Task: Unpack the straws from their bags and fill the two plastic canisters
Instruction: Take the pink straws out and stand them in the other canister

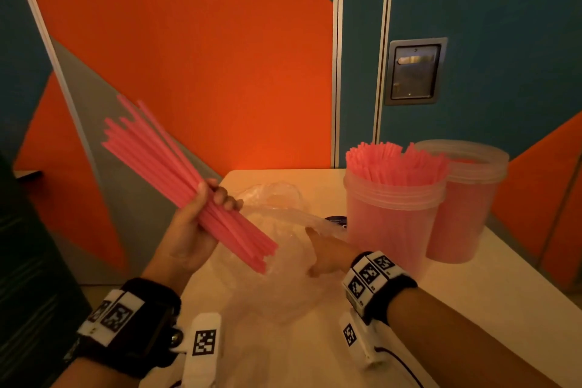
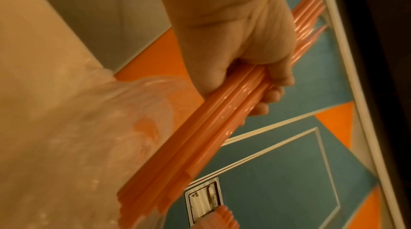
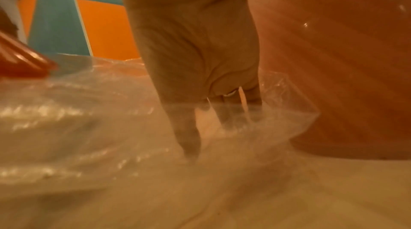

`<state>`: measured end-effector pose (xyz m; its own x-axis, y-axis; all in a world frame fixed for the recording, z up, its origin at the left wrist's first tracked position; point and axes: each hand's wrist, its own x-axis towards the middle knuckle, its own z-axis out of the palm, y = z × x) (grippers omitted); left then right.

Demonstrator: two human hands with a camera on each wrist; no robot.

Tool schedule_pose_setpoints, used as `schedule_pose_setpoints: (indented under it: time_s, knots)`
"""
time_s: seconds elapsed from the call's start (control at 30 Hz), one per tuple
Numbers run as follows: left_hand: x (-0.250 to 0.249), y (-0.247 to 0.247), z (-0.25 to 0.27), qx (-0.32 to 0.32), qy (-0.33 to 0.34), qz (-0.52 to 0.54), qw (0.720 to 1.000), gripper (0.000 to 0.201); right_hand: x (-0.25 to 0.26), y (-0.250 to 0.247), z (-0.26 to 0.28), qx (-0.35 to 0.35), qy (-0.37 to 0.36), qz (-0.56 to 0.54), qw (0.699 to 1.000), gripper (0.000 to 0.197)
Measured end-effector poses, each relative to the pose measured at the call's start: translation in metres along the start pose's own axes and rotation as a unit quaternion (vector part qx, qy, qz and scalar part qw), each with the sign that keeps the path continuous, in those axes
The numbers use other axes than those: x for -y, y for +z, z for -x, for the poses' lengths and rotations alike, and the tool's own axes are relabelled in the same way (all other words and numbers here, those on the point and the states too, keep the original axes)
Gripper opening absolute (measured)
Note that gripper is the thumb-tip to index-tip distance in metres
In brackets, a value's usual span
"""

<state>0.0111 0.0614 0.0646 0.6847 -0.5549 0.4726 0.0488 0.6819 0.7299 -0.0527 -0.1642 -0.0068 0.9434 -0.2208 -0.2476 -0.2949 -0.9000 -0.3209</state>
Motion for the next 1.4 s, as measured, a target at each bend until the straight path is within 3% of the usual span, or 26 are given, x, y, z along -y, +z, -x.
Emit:
schedule_pose_setpoints:
  time_s: [0.07,0.17,0.23,0.3,0.37,0.43,0.47,0.53,0.6,0.67,0.77,0.8,0.83,1.03,1.3,1.4]
  knots:
    - [-0.009,0.005,-0.003,-0.009,0.026,-0.033,0.999,0.034,0.0,0.0,0.003,0.008,0.014,0.013,1.0,0.097]
    - [-0.012,0.019,-0.004,-0.056,0.069,-0.111,0.99,0.034,0.01,-0.009,0.013,-0.004,-0.007,0.047,0.999,0.069]
    - [-0.005,0.034,0.0,-0.066,0.062,-0.192,0.977,0.027,0.02,-0.021,0.025,-0.049,-0.062,0.019,0.997,0.046]
    - [0.008,0.052,0.008,-0.052,0.03,-0.275,0.96,0.019,0.031,-0.038,0.043,-0.142,-0.115,-0.107,0.977,0.028]
    - [0.026,0.069,0.016,-0.026,-0.001,-0.325,0.945,0.012,0.041,-0.055,0.064,-0.218,-0.155,-0.344,0.9,0.02]
    - [0.046,0.083,0.02,-0.006,-0.034,-0.343,0.939,0.006,0.048,-0.069,0.086,-0.235,-0.218,-0.541,0.778,0.021]
    - [0.057,0.089,0.021,0.005,-0.053,-0.351,0.935,0.005,0.048,-0.074,0.094,-0.245,-0.248,-0.581,0.736,0.025]
    - [0.079,0.101,0.025,0.031,-0.088,-0.354,0.931,0.004,0.045,-0.085,0.11,-0.283,-0.302,-0.581,0.701,0.039]
    - [0.101,0.114,0.03,0.054,-0.109,-0.349,0.929,0.007,0.041,-0.098,0.127,-0.36,-0.332,-0.506,0.711,0.055]
    - [0.12,0.127,0.035,0.06,-0.124,-0.347,0.927,0.01,0.036,-0.106,0.139,-0.424,-0.322,-0.412,0.74,0.05]
    - [0.143,0.137,0.042,0.039,-0.146,-0.319,0.936,0.019,0.027,-0.104,0.144,-0.425,-0.214,-0.199,0.856,0.03]
    - [0.149,0.139,0.043,0.031,-0.151,-0.313,0.937,0.02,0.021,-0.098,0.144,-0.414,-0.175,-0.109,0.887,0.028]
    - [0.154,0.14,0.045,0.024,-0.154,-0.31,0.938,0.02,0.016,-0.092,0.145,-0.41,-0.147,-0.047,0.899,0.027]
    - [0.166,0.149,0.042,-0.011,-0.127,-0.294,0.947,0.03,0.001,-0.093,0.152,-0.448,-0.099,0.049,0.887,0.018]
    - [0.164,0.161,0.03,-0.011,-0.061,-0.292,0.954,0.031,0.007,-0.106,0.157,-0.469,-0.152,0.014,0.87,0.023]
    - [0.173,0.155,0.034,-0.023,-0.086,-0.302,0.949,0.027,0.002,-0.098,0.151,-0.452,-0.14,0.015,0.881,0.021]
